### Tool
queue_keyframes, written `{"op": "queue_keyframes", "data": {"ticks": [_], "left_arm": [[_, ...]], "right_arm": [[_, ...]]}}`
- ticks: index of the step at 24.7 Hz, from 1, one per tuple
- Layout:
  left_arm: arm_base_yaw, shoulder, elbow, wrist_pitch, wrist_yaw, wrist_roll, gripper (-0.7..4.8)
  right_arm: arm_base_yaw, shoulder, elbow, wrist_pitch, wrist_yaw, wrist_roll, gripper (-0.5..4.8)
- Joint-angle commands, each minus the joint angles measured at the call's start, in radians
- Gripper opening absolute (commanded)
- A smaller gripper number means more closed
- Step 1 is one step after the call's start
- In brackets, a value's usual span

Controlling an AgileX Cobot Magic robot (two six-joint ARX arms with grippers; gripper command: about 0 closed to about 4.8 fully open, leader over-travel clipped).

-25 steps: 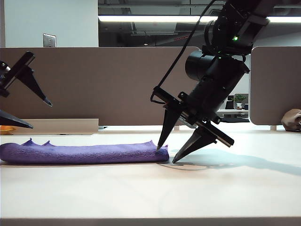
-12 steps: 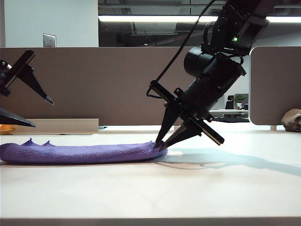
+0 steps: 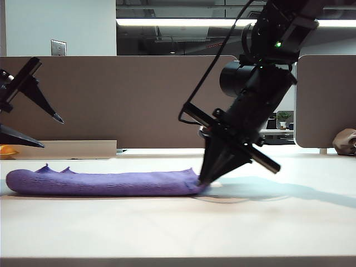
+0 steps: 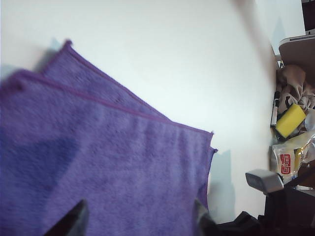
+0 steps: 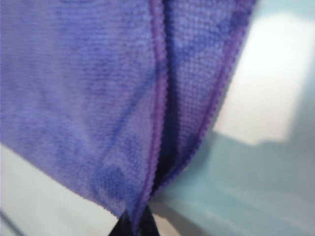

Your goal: Fold the bottom of the cloth upward, then fold it vertically to form a square shape.

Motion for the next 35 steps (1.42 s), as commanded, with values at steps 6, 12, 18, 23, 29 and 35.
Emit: {"op": "queue_keyframes", "data": {"ticks": [6,12,18,23,29,35], "left_arm": [[0.002,-0.091,0.003,-0.125,0.011,0.092,2.68],[-0.005,-0.127,0.003,-0.373,0.01,0.252,2.68],[-0.048,-0.127,0.002,-0.452,0.003,0.341,2.69],[-0.099,-0.127,0.002,-0.426,0.006,0.34,2.68],[-0.159,-0.127,0.002,-0.391,-0.036,0.333,2.17],[-0.164,-0.126,0.002,-0.38,-0.058,0.33,2.13]], "right_arm": [[0.0,-0.089,0.002,-0.17,0.079,-0.102,-0.01],[0.003,-0.111,-0.034,-0.345,0.174,-0.212,-0.01],[0.008,-0.183,-0.143,-0.302,0.186,-0.212,-0.01],[0.008,-0.237,-0.18,-0.264,0.217,-0.194,-0.01],[0.03,-0.263,-0.179,-0.222,0.207,-0.162,-0.01],[0.092,-0.263,-0.179,-0.146,0.196,-0.103,-0.01]]}}
